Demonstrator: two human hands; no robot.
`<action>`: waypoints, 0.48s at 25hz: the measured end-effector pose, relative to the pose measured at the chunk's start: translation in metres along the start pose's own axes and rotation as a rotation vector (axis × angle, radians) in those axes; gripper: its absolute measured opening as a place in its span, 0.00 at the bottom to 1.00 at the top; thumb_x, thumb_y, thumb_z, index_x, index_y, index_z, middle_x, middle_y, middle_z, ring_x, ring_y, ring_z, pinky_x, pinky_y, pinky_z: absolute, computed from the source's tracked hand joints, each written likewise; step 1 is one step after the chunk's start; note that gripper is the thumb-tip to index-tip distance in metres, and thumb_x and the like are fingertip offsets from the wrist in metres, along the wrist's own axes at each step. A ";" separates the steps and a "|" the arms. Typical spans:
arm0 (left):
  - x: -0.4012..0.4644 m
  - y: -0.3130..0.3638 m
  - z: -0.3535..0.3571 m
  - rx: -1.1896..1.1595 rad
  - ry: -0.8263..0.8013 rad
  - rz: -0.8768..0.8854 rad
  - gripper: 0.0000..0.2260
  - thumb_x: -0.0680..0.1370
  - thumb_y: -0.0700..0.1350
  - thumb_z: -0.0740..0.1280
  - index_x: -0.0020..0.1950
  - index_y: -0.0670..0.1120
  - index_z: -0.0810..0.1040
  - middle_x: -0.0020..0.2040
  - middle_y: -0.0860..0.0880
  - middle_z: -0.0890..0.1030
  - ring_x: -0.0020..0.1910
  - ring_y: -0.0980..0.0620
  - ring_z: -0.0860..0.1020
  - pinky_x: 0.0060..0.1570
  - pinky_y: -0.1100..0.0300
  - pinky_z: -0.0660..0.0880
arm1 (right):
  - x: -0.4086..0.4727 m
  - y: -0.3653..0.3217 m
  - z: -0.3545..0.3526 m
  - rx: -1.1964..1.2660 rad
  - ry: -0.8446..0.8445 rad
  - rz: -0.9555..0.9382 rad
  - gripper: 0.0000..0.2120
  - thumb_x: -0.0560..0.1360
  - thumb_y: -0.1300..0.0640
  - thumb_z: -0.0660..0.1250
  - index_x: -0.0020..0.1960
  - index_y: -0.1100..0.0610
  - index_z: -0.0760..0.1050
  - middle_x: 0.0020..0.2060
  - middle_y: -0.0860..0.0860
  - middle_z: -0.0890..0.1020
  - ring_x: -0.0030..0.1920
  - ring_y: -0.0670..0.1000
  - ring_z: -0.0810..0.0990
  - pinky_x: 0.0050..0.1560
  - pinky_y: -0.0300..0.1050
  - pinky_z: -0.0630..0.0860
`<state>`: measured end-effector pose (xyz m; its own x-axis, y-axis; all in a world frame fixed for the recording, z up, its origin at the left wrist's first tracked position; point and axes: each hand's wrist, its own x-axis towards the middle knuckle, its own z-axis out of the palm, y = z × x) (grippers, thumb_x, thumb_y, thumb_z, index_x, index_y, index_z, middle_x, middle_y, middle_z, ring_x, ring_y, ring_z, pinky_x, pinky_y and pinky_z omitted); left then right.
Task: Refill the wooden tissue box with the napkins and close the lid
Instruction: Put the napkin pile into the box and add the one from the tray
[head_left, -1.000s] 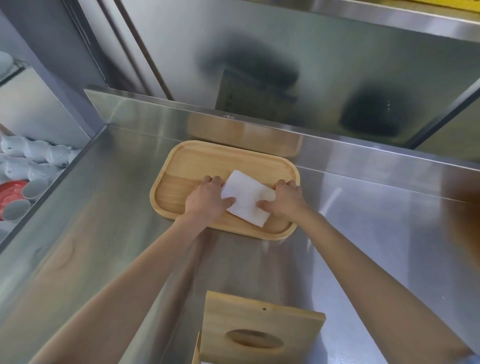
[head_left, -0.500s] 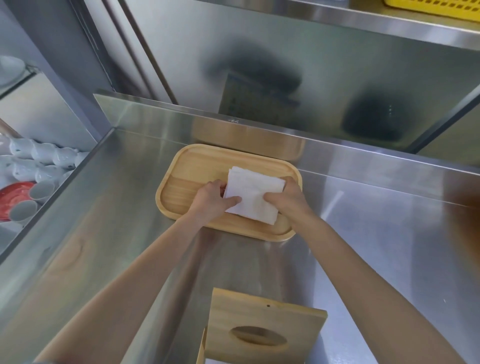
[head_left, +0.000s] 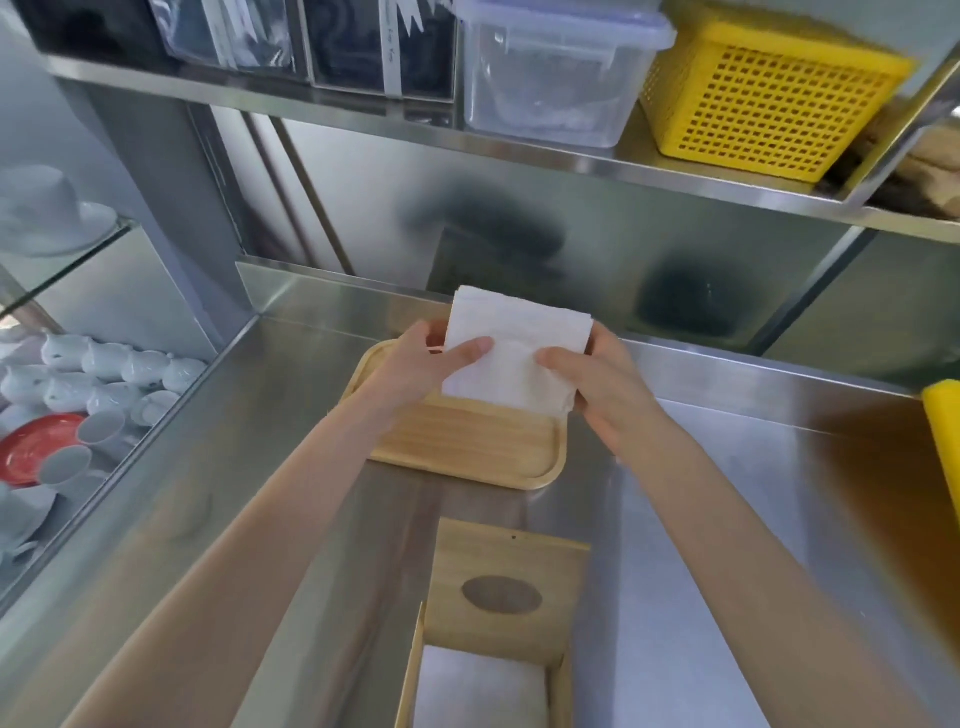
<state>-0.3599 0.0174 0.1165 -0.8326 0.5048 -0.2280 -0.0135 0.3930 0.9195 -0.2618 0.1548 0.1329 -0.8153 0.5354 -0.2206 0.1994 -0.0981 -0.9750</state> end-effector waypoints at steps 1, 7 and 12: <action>-0.011 0.008 -0.004 -0.037 -0.024 0.025 0.27 0.72 0.57 0.68 0.67 0.45 0.69 0.61 0.50 0.78 0.60 0.48 0.76 0.63 0.52 0.72 | -0.011 -0.007 -0.002 0.025 -0.005 -0.012 0.22 0.73 0.69 0.64 0.66 0.60 0.68 0.59 0.56 0.79 0.57 0.56 0.78 0.43 0.42 0.76; -0.089 0.021 -0.013 -0.058 -0.065 0.126 0.20 0.74 0.53 0.67 0.64 0.46 0.73 0.59 0.46 0.80 0.58 0.45 0.78 0.62 0.45 0.74 | -0.085 -0.020 -0.011 0.077 -0.047 -0.046 0.23 0.73 0.69 0.65 0.67 0.60 0.67 0.62 0.58 0.78 0.61 0.58 0.77 0.51 0.48 0.77; -0.155 0.014 -0.011 -0.053 -0.052 0.165 0.17 0.76 0.48 0.66 0.64 0.44 0.73 0.59 0.47 0.80 0.58 0.46 0.78 0.58 0.51 0.77 | -0.141 0.000 -0.016 0.047 -0.054 -0.009 0.19 0.75 0.62 0.66 0.65 0.61 0.69 0.60 0.57 0.79 0.57 0.56 0.78 0.54 0.47 0.77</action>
<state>-0.2372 -0.0641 0.1679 -0.7960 0.5989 -0.0881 0.0900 0.2610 0.9611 -0.1382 0.0929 0.1649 -0.8456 0.4902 -0.2115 0.1668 -0.1338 -0.9769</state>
